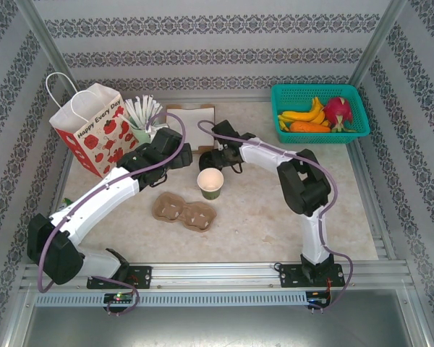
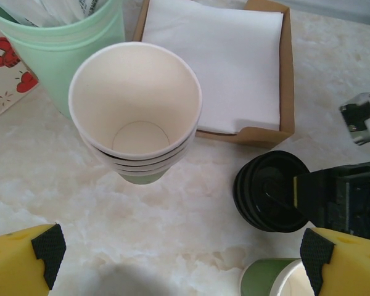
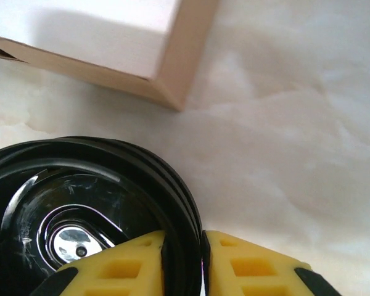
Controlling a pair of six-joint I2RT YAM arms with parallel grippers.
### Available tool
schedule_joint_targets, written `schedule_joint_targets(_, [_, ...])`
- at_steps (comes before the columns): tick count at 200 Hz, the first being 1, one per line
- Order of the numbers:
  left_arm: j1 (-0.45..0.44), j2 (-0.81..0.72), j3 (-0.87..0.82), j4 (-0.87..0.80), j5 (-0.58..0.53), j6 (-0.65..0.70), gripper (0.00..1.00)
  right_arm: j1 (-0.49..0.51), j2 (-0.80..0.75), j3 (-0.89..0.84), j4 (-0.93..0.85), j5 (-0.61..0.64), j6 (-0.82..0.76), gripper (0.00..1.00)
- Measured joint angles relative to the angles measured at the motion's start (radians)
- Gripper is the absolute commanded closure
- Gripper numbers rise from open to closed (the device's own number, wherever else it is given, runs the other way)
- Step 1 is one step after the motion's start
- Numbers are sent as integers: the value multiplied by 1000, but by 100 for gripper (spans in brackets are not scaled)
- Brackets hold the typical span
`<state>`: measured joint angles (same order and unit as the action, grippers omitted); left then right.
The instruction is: Pack the takeout coffee
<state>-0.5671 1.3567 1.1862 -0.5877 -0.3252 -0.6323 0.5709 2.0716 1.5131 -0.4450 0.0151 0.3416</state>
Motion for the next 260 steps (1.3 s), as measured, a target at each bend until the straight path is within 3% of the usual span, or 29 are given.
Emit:
schedule_joint_targets(57, [0, 43, 0, 25, 61, -27, 0, -55, -99, -116, 42, 30, 56, 77])
schedule_joint_targets(213, [0, 103, 32, 33, 143, -57, 0, -64, -151, -149, 91, 76, 56, 86])
schedule_joint_targets(260, [1, 112, 42, 83, 253, -44, 0, -62, -232, -218, 109, 116, 56, 86])
